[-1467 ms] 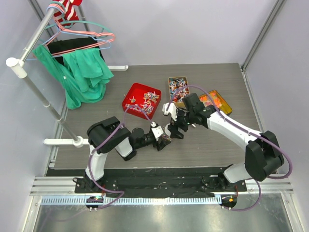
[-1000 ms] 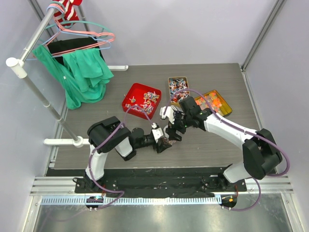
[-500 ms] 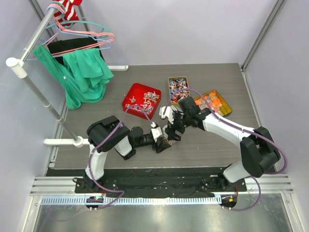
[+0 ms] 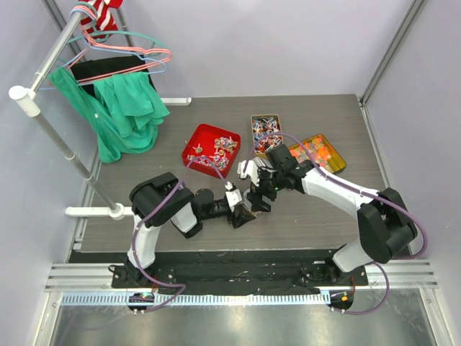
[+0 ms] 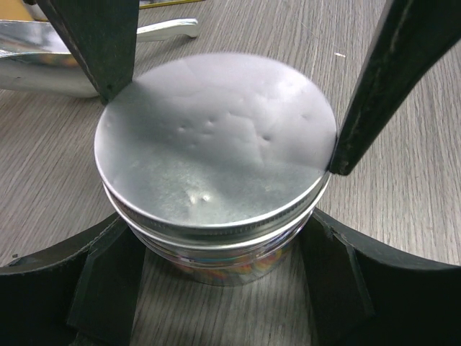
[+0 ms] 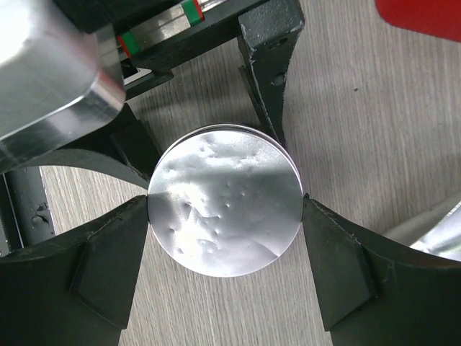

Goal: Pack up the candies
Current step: Close the bottle lid on the packing bottle.

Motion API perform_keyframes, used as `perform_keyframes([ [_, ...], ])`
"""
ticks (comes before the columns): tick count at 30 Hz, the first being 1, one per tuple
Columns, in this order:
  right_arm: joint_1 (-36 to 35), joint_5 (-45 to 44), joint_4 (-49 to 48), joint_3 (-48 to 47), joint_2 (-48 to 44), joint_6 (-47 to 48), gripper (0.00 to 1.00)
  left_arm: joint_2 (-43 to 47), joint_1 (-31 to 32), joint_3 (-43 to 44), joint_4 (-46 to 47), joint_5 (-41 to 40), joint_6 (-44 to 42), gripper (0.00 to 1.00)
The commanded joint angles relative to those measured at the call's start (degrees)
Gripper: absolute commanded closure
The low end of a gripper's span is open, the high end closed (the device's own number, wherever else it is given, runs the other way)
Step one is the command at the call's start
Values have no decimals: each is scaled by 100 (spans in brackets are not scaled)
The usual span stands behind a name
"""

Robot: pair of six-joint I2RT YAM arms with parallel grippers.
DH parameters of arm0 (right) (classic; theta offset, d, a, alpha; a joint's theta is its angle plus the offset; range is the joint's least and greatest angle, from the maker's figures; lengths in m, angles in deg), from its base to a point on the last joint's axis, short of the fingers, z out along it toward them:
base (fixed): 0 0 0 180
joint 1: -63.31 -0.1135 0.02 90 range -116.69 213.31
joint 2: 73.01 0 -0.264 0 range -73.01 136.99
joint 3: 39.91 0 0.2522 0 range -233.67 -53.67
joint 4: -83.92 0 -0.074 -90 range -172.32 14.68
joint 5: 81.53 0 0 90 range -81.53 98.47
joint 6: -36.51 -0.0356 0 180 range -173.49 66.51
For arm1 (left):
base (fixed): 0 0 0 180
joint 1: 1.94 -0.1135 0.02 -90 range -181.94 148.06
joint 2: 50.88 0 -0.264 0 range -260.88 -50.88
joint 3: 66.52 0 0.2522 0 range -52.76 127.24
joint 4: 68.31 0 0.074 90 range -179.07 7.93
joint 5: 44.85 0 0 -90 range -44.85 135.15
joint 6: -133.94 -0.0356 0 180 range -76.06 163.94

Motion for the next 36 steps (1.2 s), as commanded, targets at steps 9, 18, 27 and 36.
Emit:
perform_keyframes([
  [9,-124,62,-271,-43,-75,-165,46,-155,-41,0,857,-78,102,37],
  [18,-230,-272,-324,27,-276,46,46,-173,-41,18,857,-87,111,37],
  [27,-256,-369,-341,89,-330,125,45,-182,-32,18,848,-87,111,37],
  [36,-335,-422,-227,27,-75,213,44,-182,-41,18,857,-87,93,37],
])
